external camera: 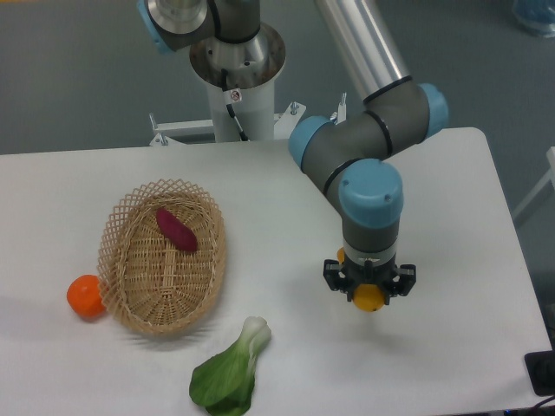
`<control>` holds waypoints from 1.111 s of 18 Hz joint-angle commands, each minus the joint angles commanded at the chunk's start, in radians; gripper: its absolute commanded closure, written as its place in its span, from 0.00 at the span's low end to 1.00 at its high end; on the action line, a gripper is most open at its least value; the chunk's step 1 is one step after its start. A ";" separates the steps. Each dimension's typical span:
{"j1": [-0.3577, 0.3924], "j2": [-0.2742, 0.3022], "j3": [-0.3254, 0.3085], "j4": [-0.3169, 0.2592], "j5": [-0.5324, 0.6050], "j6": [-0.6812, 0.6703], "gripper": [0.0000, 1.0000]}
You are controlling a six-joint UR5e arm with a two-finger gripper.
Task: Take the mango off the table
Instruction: 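Lift the held mango up off the table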
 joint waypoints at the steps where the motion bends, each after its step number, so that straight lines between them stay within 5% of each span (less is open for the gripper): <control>1: 0.006 0.002 0.005 -0.006 0.000 0.035 0.49; 7: 0.046 0.025 0.012 -0.057 -0.002 0.242 0.50; 20: 0.075 0.035 0.022 -0.118 0.009 0.404 0.50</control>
